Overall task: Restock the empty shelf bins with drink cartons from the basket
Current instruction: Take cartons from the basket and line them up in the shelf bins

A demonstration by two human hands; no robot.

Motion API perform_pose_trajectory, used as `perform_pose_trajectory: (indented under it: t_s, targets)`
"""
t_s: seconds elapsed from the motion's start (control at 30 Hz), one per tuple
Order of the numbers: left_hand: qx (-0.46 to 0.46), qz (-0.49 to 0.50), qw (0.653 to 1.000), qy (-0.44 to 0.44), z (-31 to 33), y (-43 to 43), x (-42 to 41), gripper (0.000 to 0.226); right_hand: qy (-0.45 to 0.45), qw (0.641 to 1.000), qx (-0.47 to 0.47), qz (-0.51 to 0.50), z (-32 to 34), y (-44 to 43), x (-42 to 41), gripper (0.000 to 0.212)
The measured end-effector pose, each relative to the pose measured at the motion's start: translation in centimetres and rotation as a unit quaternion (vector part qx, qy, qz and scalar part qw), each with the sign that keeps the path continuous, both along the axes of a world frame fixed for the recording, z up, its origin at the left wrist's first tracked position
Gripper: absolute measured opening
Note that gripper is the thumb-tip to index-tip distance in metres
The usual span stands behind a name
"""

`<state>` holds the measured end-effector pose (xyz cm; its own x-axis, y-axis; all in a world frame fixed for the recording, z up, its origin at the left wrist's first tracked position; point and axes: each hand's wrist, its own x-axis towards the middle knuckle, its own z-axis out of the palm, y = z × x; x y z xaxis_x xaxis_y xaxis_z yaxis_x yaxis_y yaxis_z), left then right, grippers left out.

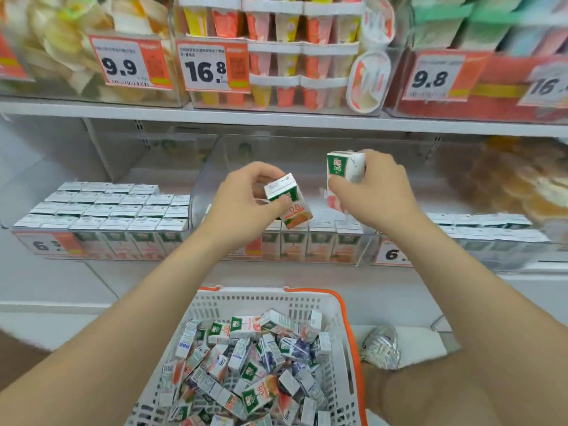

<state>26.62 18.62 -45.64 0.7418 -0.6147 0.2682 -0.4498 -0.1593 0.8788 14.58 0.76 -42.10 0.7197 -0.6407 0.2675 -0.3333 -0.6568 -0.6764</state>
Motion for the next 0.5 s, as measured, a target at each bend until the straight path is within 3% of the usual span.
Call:
perform_pose_trajectory:
  t_s: [0.1,0.27,0.37,0.5]
  targets:
    - [0.039,-0.031,0.997,-0.064,0.3,-3.6,0.4,0.028,0.005,0.997,-0.074,0.010,-0.5,-2.5,-0.6,0.034]
    - [0.125,-0.075,0.975,-0.165,-1.6,-8.7,1.7,0.031,-0.035,0.993,-0.112,0.012,-1.2,-5.3,-0.5,0.039]
    - [0.214,-0.088,0.947,-0.224,-3.1,-9.8,2.4,0.042,-0.034,0.990,-0.131,0.039,-1.6,-5.5,-0.3,0.039]
    - [0.343,-0.113,0.905,-0.224,-3.7,-10.0,2.5,0.047,-0.014,0.988,-0.139,0.067,-2.1,-5.4,-0.1,0.038]
